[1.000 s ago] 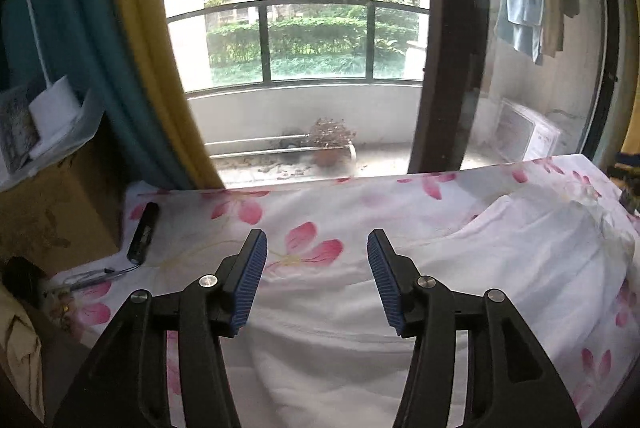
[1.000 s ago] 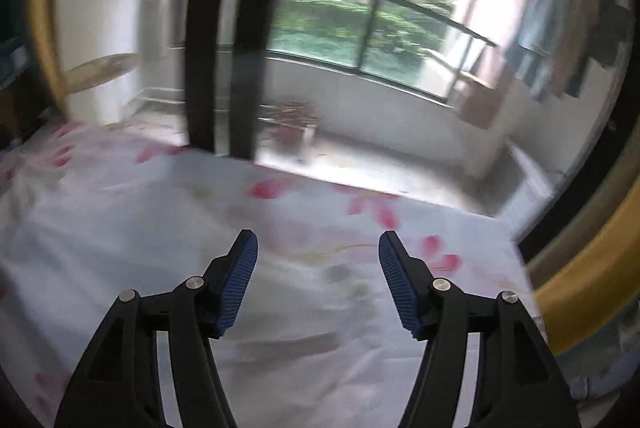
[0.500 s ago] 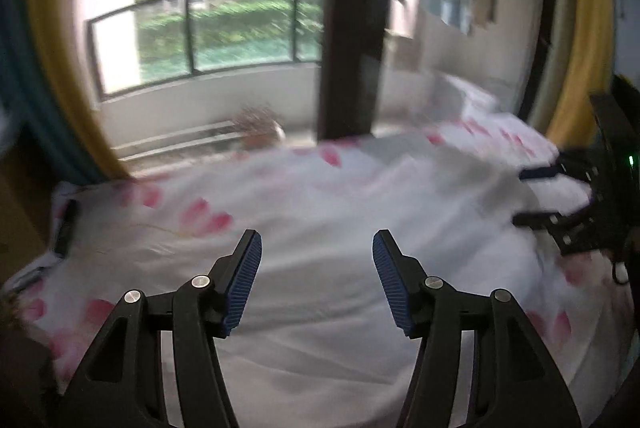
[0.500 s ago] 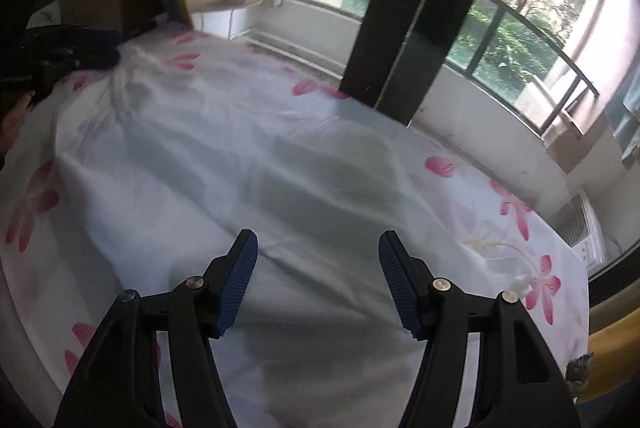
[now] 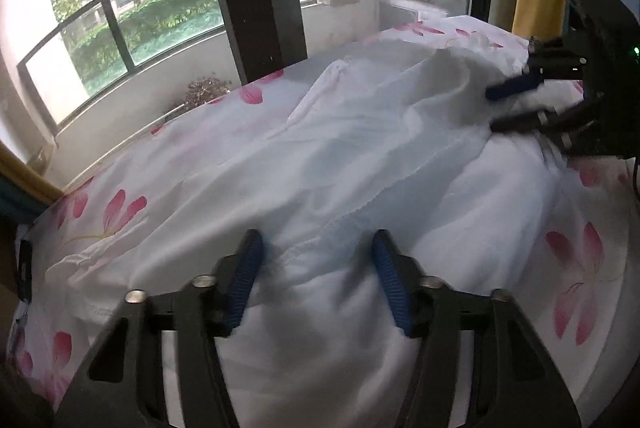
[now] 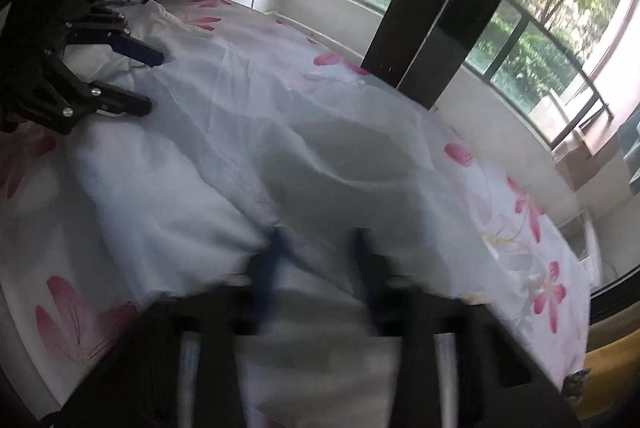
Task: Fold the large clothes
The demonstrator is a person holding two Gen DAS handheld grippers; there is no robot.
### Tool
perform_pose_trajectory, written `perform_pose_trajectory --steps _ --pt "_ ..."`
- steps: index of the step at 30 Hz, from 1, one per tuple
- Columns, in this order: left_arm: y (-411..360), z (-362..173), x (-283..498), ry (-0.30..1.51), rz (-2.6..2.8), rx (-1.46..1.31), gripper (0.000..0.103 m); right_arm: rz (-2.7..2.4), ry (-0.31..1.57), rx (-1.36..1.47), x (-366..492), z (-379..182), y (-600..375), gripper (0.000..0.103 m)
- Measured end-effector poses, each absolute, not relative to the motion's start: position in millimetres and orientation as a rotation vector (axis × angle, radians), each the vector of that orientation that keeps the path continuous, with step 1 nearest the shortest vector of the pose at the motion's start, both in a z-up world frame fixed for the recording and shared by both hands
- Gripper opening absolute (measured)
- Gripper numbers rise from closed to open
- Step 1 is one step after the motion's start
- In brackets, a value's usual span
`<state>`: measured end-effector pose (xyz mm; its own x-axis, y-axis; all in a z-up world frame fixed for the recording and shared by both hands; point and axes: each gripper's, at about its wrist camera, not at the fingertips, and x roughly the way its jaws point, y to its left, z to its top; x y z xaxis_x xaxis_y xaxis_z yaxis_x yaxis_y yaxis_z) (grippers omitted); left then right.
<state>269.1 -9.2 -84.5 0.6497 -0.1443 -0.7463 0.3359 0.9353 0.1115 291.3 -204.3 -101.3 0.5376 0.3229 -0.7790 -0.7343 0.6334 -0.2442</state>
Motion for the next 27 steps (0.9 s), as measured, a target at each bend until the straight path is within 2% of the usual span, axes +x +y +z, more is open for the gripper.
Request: perform_pose_trajectory --steps 1,2,4,7,15,20,27 --pt "-8 -83 270 0.82 -0.279 0.242 0.025 0.672 0.759 -0.6 293 -99 -205 0.005" --pt "-7 -80 271 0.814 -0.279 0.234 0.024 0.671 0.749 -0.594 294 -96 -205 0.002" --pt "-6 -73 273 0.792 -0.271 0.233 0.012 0.669 0.717 -0.584 296 -87 -205 0.002" --pt "-8 -65 278 0.762 -0.249 0.246 0.007 0.657 0.662 -0.567 302 -73 -202 0.001" --pt "7 -55 319 0.745 -0.184 0.177 0.004 0.648 0.623 -0.486 351 -55 -196 0.001" --pt "14 -56 351 0.74 -0.146 0.168 0.004 0.627 0.651 -0.448 384 -63 -189 0.001" --pt "28 -74 403 0.826 -0.088 0.112 0.004 0.549 0.69 -0.423 424 -79 -181 0.001"
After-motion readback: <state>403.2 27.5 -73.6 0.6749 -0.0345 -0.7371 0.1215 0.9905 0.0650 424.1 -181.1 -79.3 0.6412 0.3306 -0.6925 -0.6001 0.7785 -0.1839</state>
